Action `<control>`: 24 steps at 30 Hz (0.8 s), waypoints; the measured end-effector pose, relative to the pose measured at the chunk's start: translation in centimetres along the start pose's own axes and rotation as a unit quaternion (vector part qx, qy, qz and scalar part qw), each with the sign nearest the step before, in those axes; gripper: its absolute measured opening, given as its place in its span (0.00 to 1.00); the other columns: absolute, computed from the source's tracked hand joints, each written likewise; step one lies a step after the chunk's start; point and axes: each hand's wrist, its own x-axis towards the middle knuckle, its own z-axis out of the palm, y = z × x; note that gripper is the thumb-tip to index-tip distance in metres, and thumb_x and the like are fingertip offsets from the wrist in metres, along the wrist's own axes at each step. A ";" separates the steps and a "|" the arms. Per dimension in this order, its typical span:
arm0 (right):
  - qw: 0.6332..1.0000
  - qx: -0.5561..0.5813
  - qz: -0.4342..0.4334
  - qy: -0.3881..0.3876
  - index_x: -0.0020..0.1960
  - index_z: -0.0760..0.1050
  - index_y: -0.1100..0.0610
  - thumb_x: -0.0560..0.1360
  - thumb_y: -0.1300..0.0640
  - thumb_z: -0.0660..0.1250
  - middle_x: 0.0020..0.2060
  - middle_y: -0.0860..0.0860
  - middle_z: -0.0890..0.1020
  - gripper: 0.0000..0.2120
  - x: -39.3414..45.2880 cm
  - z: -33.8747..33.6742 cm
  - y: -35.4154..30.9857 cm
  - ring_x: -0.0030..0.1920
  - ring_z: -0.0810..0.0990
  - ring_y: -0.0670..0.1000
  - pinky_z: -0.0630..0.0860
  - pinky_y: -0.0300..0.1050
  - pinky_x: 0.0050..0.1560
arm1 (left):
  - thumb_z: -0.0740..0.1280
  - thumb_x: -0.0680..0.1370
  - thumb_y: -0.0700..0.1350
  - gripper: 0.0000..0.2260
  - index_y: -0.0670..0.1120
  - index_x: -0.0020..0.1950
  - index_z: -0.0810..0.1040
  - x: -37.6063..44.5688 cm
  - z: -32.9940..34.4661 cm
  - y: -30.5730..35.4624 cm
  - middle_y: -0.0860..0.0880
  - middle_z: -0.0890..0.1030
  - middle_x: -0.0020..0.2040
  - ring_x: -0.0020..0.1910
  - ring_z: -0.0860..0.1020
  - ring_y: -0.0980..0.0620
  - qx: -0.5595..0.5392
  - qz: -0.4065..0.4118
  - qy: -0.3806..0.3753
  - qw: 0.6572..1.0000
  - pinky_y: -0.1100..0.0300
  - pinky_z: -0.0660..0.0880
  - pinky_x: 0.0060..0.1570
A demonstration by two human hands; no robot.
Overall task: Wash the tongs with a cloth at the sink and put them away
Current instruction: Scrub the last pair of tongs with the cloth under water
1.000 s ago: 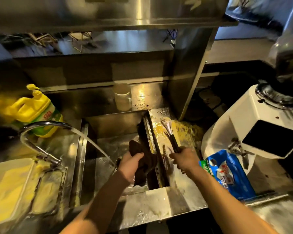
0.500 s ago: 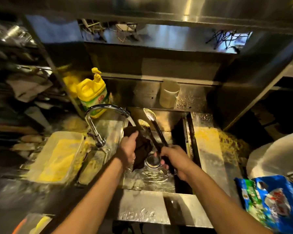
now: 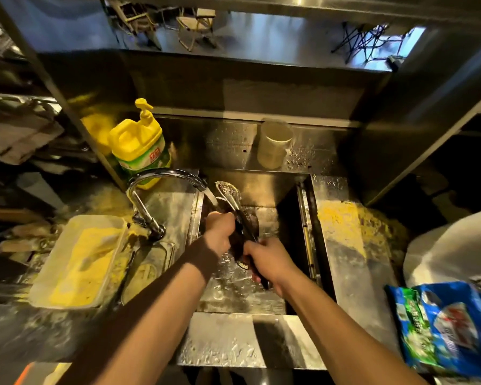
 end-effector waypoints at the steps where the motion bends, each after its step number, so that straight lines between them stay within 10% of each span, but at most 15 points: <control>1: 1.000 -0.008 -0.001 0.003 0.42 0.75 0.61 0.75 0.58 0.65 0.24 0.51 0.75 0.06 0.0 0.1 0.2 0.19 0.70 0.48 0.66 0.39 0.20 | 0.58 0.75 0.29 0.11 0.37 0.45 0.79 0.2 0.0 0.1 0.35 0.84 0.48 0.49 0.84 0.37 -0.015 0.001 0.006 1.000 0.42 0.83 0.48; 6: 1.000 -0.019 0.001 0.008 0.41 0.77 0.62 0.74 0.59 0.65 0.22 0.49 0.77 0.07 -0.3 -1.0 -0.1 0.19 0.71 0.47 0.66 0.39 0.21 | 0.59 0.79 0.32 0.16 0.38 0.65 0.75 0.2 0.6 0.4 0.33 0.81 0.59 0.55 0.82 0.35 -0.069 -0.026 -0.012 0.997 0.38 0.79 0.56; 24: 0.991 0.091 0.086 -0.039 0.44 0.75 0.58 0.78 0.48 0.62 0.32 0.54 0.75 0.13 -1.9 -7.0 1.5 0.24 0.67 0.49 0.64 0.39 0.21 | 0.67 0.78 0.37 0.11 0.37 0.59 0.76 1.9 -1.8 -1.1 0.36 0.82 0.53 0.44 0.84 0.40 -0.117 -0.037 0.060 0.991 0.41 0.81 0.47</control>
